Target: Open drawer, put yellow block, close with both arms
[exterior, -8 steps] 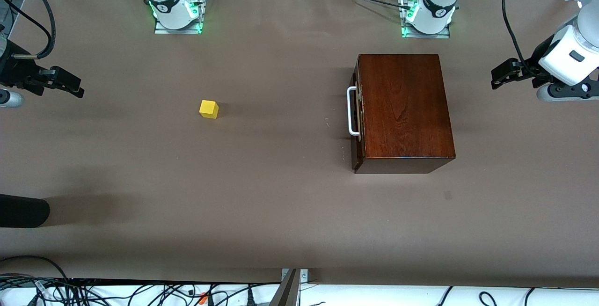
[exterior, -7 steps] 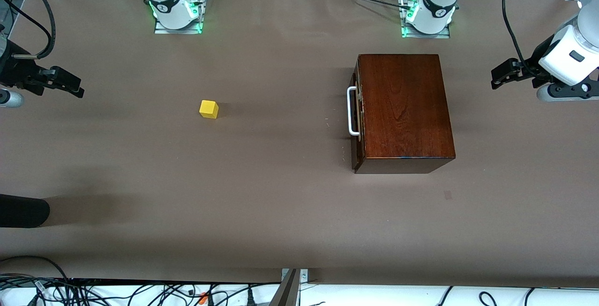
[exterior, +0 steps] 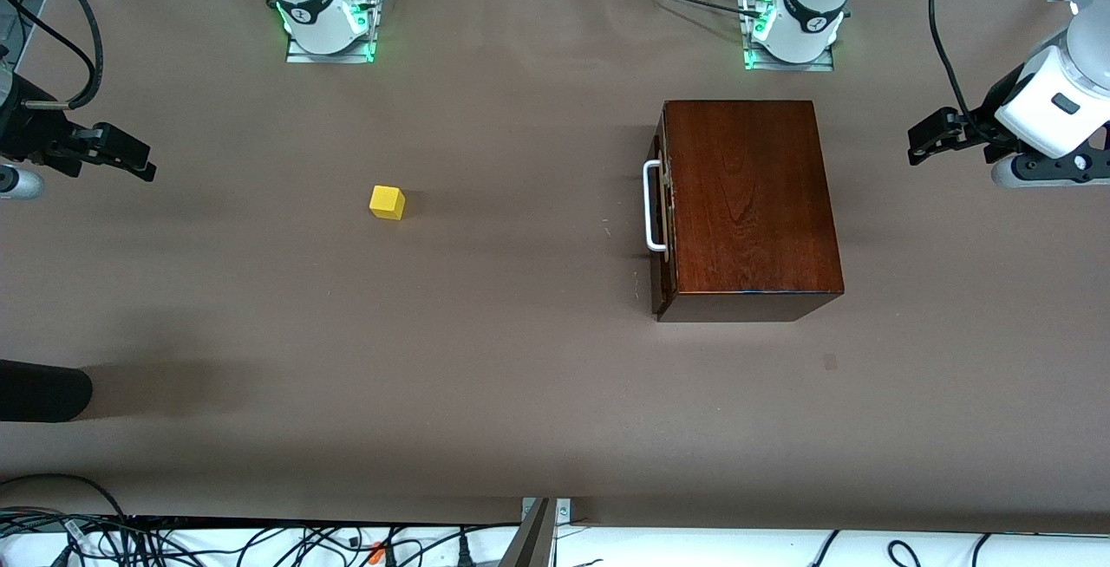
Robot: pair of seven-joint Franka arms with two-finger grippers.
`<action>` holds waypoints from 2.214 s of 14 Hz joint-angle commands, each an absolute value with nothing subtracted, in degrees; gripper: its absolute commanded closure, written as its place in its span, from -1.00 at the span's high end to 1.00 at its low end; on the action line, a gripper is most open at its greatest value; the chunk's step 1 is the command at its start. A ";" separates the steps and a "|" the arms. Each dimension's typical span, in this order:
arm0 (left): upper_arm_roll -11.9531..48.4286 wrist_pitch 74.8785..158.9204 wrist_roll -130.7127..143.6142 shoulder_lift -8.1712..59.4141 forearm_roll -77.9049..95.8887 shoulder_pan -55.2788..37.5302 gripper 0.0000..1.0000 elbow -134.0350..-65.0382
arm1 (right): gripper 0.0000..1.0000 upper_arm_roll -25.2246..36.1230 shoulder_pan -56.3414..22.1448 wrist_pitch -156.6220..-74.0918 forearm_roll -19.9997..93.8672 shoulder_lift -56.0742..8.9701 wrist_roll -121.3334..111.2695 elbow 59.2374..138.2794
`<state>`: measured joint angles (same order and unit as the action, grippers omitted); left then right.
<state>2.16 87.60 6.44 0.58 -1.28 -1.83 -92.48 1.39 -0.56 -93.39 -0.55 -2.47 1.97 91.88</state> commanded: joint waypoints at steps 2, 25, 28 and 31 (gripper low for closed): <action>2.02 86.92 6.15 1.58 0.44 -1.93 1.00 -90.62 | 1.00 1.41 -0.44 -92.55 0.09 -2.20 2.11 91.32; 18.19 98.60 24.24 18.18 -0.62 -16.69 1.00 -87.01 | 1.00 1.41 -0.44 -92.46 -0.09 -1.93 2.02 91.14; 18.28 102.47 32.41 22.75 -9.00 -21.69 1.00 -87.01 | 1.00 1.41 -0.44 -92.55 -0.09 -1.93 2.11 91.23; 18.11 102.57 39.63 27.06 -17.29 -25.75 1.00 -86.92 | 1.00 1.41 -0.44 -92.55 -0.09 -2.02 2.11 91.23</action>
<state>18.80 103.11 35.91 24.04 -12.76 -23.40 -89.48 1.42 -0.56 -93.36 -0.55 -2.44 1.97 91.56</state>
